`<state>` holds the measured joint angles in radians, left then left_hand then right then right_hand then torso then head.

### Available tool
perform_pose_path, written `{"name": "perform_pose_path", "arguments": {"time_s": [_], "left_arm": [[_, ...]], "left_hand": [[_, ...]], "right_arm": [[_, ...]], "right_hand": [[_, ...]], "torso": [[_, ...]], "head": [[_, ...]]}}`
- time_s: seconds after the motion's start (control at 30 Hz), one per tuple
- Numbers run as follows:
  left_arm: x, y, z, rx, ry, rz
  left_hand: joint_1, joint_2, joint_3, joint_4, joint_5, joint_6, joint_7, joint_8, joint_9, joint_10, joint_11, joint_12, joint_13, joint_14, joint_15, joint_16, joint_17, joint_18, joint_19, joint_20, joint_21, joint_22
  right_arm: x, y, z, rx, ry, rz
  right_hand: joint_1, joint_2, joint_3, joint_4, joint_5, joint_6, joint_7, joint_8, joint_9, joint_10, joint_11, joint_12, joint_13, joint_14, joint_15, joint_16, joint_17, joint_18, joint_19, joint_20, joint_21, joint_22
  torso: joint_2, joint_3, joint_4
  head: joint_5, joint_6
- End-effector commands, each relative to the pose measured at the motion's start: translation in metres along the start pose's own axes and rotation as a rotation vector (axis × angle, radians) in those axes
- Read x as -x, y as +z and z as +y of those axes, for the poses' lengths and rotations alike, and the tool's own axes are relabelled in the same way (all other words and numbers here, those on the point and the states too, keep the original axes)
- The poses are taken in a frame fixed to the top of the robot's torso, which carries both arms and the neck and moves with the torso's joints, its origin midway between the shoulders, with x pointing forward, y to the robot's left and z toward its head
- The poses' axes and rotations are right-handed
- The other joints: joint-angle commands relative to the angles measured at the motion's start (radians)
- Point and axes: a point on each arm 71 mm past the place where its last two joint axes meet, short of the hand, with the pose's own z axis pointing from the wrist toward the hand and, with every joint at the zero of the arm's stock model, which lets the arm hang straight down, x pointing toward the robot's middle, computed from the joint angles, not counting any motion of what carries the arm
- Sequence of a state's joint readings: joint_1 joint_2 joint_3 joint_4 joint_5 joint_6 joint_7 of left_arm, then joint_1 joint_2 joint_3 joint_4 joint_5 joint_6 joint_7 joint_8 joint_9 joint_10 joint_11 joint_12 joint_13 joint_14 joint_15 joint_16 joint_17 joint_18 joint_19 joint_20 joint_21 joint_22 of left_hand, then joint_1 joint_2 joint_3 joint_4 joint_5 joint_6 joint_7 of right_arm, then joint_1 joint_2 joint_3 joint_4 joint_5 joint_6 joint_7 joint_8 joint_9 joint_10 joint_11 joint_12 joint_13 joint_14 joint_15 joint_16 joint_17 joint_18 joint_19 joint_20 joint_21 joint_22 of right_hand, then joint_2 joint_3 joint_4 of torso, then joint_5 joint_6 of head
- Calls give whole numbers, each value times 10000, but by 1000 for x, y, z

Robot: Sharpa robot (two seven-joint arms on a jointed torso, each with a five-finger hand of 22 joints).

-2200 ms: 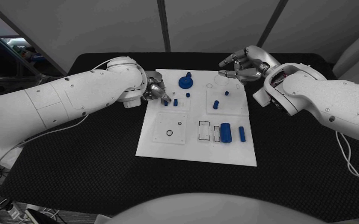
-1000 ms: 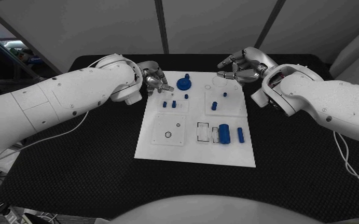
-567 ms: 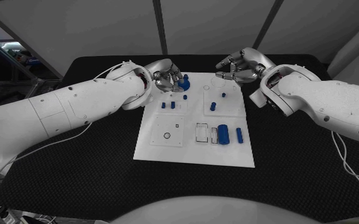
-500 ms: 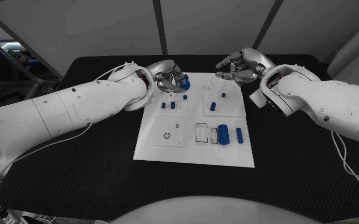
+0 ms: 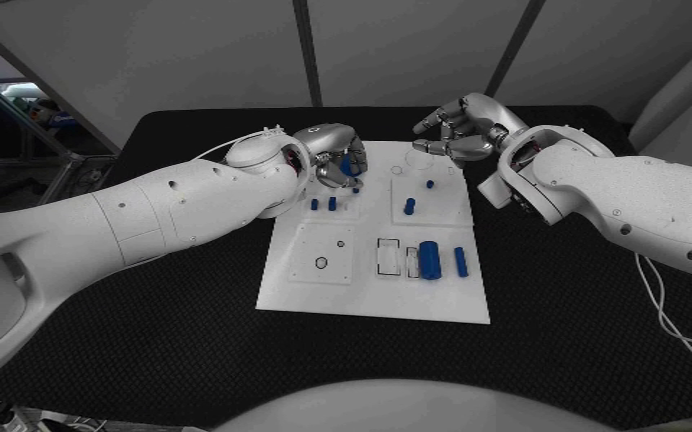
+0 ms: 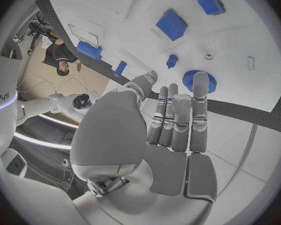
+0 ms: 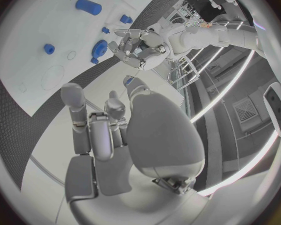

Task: Assemble the parts on the task board

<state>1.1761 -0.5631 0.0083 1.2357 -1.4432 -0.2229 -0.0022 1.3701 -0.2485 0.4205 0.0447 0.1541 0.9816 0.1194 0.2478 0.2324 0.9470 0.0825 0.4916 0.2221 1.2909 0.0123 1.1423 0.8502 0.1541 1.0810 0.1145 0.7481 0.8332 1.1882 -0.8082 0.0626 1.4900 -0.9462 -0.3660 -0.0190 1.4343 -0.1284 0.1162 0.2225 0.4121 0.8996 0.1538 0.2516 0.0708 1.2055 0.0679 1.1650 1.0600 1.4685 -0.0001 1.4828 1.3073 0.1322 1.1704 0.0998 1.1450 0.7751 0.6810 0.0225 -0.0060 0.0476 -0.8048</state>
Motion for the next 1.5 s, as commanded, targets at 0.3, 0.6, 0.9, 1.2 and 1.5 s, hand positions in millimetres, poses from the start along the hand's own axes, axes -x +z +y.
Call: {"name": "perform_pose_path", "arguments": {"time_s": [0.3,0.6,0.9,1.2,1.5], "left_arm": [[-9,5,0,136,775,911],[-12,7,2,246,842,1025],[-16,8,4,341,834,1128],[-18,10,4,336,812,1113],[-21,11,4,423,815,1350]], "left_hand": [[-30,109,16,-133,-33,296,24,-93,-269,122,-12,-114,-331,368,-38,634,423,287,190,-14,234,201],[-12,214,146,-188,-22,500,35,-112,-414,334,-60,-169,-526,528,-84,889,540,290,252,-56,359,327],[47,330,398,-268,-16,653,34,-164,-559,569,-96,-274,-734,675,-123,1132,704,251,380,-92,631,598],[46,378,701,-356,-28,700,73,-331,-757,878,-118,-452,-976,845,-143,1404,905,183,590,-123,1041,998],[92,443,926,-463,-40,779,72,-459,-894,1155,-147,-607,-1141,971,-173,1597,1056,119,788,-146,1413,1358]], "right_arm": [[0,1,2,94,30,-27],[-2,2,3,107,37,19],[-2,3,3,112,40,46],[-3,3,4,124,46,60],[-4,3,4,131,50,80]], "right_hand": [[50,19,68,19,86,-84,11,55,-16,-61,-9,-38,9,564,-76,-77,923,150,-45,-3,-66,-37],[38,15,67,26,93,-83,12,58,-16,-41,-7,-19,31,561,-75,-85,911,150,-45,-2,-69,-38],[38,15,67,26,93,-83,12,58,-16,-41,-7,-19,31,561,-75,-85,911,150,-45,-2,-69,-38],[26,16,73,34,107,-76,12,67,-14,-33,-7,-17,31,555,-74,-98,890,155,-59,-2,-88,-68],[24,19,80,36,117,-67,11,76,-11,-33,-8,-20,26,551,-73,-107,876,157,-64,-2,-96,-81]], "torso": [[-12,1,3],[-2,3,18],[-5,1,9],[0,6,5],[-7,3,16]], "head": [[-33,-76],[-10,-62],[-7,-65],[-32,-43],[-51,-41]]}}
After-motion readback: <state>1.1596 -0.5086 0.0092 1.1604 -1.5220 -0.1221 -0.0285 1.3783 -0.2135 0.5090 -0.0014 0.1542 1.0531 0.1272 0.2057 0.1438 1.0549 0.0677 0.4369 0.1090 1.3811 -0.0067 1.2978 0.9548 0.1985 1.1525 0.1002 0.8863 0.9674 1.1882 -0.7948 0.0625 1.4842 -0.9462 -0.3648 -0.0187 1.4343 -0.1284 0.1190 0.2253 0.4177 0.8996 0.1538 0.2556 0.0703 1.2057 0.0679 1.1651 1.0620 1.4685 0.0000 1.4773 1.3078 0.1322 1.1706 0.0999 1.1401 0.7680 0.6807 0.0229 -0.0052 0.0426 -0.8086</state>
